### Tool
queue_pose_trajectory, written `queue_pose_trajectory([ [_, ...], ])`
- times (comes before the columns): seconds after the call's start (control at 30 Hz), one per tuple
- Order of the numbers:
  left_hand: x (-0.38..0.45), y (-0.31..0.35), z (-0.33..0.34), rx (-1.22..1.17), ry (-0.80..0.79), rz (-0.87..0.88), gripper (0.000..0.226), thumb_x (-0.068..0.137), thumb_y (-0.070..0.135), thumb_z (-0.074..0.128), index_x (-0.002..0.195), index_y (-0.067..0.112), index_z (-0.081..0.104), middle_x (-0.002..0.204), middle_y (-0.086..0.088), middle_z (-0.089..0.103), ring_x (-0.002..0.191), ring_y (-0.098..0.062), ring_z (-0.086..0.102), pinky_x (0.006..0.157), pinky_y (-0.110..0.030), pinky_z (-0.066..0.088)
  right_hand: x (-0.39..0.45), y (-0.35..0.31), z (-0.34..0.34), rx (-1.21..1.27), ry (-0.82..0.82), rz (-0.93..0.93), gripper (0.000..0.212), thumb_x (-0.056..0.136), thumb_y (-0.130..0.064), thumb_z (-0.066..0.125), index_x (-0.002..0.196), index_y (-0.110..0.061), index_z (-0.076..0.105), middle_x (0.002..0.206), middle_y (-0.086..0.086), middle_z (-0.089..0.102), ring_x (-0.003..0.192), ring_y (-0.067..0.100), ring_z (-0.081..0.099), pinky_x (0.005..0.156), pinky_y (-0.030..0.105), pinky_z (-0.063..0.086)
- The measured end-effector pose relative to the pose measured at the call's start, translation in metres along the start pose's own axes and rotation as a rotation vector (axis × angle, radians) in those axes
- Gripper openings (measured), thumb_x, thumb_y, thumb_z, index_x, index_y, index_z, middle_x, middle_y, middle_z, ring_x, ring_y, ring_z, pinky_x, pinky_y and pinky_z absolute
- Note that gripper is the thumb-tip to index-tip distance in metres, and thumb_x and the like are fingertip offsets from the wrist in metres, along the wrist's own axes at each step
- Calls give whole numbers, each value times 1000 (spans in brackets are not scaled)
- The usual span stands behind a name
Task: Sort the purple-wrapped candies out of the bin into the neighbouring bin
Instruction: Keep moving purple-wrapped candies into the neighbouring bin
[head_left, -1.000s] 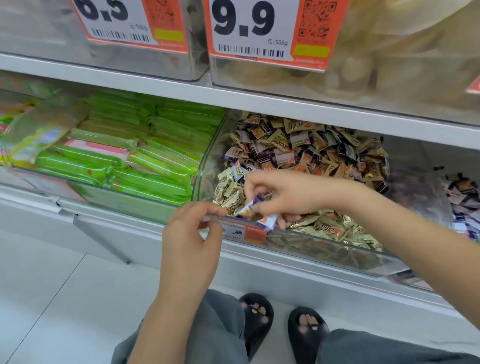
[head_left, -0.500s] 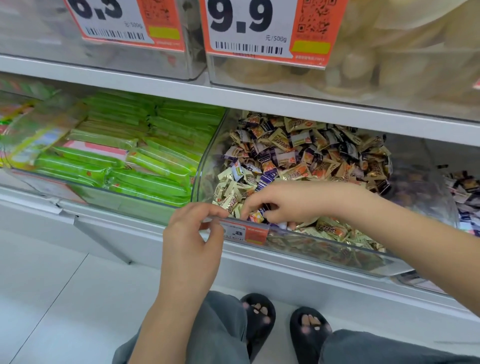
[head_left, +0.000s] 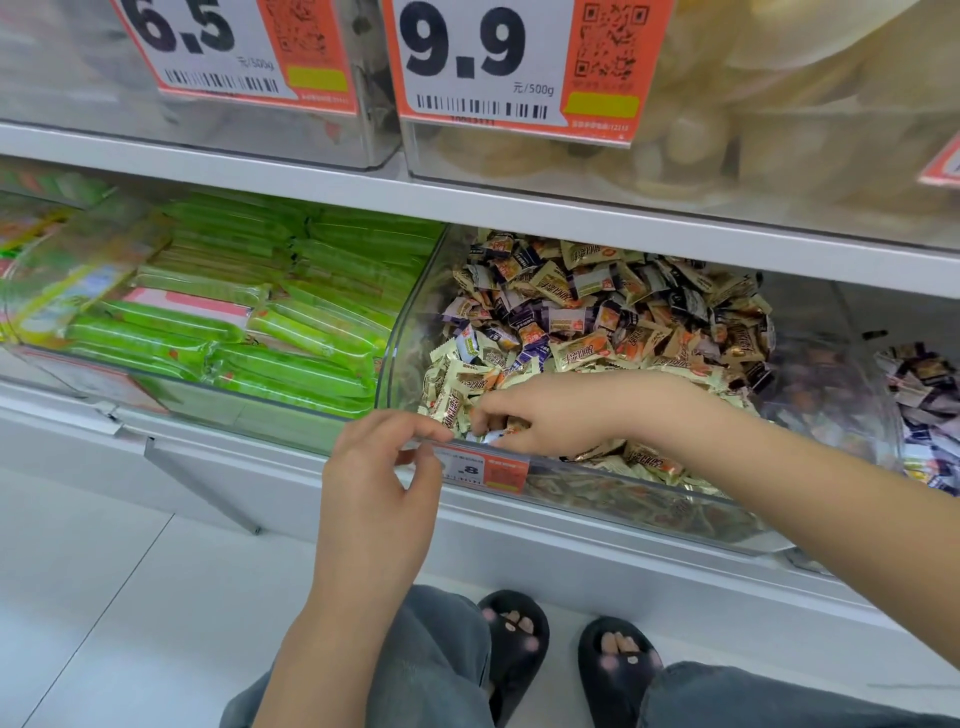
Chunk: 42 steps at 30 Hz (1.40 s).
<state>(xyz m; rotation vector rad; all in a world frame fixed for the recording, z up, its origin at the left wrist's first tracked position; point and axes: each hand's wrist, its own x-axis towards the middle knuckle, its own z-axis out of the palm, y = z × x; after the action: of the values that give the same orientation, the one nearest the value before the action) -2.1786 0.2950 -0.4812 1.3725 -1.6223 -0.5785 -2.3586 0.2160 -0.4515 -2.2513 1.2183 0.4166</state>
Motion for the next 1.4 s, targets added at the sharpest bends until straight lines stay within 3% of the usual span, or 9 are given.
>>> queue_pose_trajectory([
  [0.2,1,1,2,14,-34,42,41,79,-11,59,81,29,65,91,15,56,94,-20,57,81,-33,52,3,-5,5,-76,-15,17,58,88,6,42,135,-27,37,126,4,52,96,25,53,73,37,44],
  [0.4,0,1,0,8,-41,42,40,80,-10,60,81,29,65,91,17,55,95,-20,56,82,-35,52,6,-3,12,-181,144,-58,45,86,3,47,119,-26,52,97,7,57,81,25,53,62,36,43],
  [0.6,1,4,-1,-6,-25,40,51,80,-11,59,78,40,58,90,18,56,95,-17,57,80,-28,51,2,10,9,241,314,-100,21,87,-19,67,107,-14,67,97,-9,65,86,-3,55,77,20,42],
  [0.77,2,0,1,8,-31,42,43,81,-9,59,80,34,62,91,15,57,95,-18,57,81,-28,50,-17,19,6,587,439,-83,8,86,-28,68,93,-31,68,104,-25,63,102,-8,54,92,20,38],
  [0.87,1,2,5,56,-37,51,34,80,-8,59,82,24,67,90,15,57,95,-17,54,82,-28,47,-35,23,3,744,506,-56,7,86,-35,67,92,-39,67,102,-33,61,87,-16,56,76,11,42],
  [0.97,0,4,9,124,-42,60,29,80,-7,60,83,21,69,87,15,58,94,-16,48,85,-13,35,-53,25,4,1025,510,-37,11,88,-31,66,98,-29,67,85,-13,63,52,6,49,41,16,35],
  [1.03,-1,7,10,157,-29,67,28,78,-8,61,82,19,69,85,13,58,94,-19,49,82,-11,31,-67,27,5,1137,517,-25,11,91,-26,63,101,-22,65,71,-16,60,47,7,46,38,18,31],
  [1.17,-6,14,13,234,-49,105,28,73,-9,65,84,15,71,87,4,64,95,-28,55,83,-43,43,-107,36,15,1275,647,-7,6,92,-18,60,95,-19,65,67,-11,55,49,5,47,40,15,34],
  [1.4,-16,23,25,352,-145,173,27,76,-1,67,93,20,70,97,5,65,102,-21,52,81,-34,26,-211,67,42,1152,1082,211,9,90,-26,60,90,-30,68,70,-5,56,55,5,50,45,18,39],
])
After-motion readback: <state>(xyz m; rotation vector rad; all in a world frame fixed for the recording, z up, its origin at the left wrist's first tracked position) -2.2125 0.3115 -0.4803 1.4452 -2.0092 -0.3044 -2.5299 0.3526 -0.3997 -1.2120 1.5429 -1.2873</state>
